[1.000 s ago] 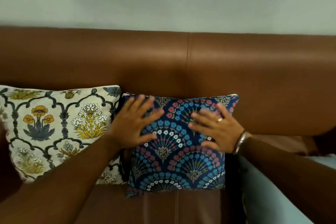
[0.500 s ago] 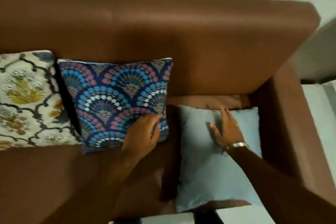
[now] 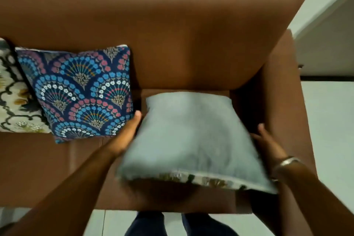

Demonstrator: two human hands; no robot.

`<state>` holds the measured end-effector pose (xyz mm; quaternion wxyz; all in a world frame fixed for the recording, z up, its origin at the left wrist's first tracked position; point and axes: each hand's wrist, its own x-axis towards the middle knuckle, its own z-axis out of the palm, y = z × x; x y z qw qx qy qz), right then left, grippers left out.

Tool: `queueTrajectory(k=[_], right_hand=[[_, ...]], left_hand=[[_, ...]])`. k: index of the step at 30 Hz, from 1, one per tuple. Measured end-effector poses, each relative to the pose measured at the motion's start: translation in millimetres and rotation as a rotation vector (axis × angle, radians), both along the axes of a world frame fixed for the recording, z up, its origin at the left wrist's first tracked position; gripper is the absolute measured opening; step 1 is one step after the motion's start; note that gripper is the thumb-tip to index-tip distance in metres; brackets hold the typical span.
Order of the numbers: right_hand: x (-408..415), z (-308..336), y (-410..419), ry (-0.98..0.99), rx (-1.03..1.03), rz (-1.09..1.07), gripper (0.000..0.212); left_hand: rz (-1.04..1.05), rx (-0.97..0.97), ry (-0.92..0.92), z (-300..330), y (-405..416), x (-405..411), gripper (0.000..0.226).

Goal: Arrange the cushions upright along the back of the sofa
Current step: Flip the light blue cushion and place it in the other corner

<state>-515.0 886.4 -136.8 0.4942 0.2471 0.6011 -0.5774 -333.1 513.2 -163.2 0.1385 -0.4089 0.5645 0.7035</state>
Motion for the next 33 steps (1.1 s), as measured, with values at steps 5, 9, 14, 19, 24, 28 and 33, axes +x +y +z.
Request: queueTrajectory(k=[5,9,14,19,24,28,33], right_hand=[[-60.0,29.1,-28.7,0.311,-0.271,0.046,0.089],[-63.7,-12.4,-93.3,0.686,-0.003,0.219,0.068],[-71.9,-44.9,-108.4,0.860,0.084,0.195,0.074],[-42.8,-32.5,-110.8,1.726,0.463,0.592,0.084],[-66.7,-42.5,-148.5,2.240,0.440,1.293,0.078],[-145.7,-16.9,-134.6,2.061,0.747,1.452,0.080],[-163.7,16.5,-128.1,1.542,1.003,1.096,0.083]], left_hand=[[0.077,-0.199,-0.009,36.3,-35.3,-55.9,0.076],[0.044,-0.149,-0.045,10.8,-2.8,-91.5,0.071],[0.121,-0.408,0.089,-23.0,11.7,-108.3,0.061],[-0.318,-1.230,0.100,-29.0,14.6,-86.7,0.092],[-1.127,-1.847,0.627,-19.3,5.1,-119.7,0.081],[-0.854,-1.834,0.261,20.6,-55.2,-173.0,0.082],[-0.729,-1.653,0.057,33.6,-57.1,-154.8,0.071]])
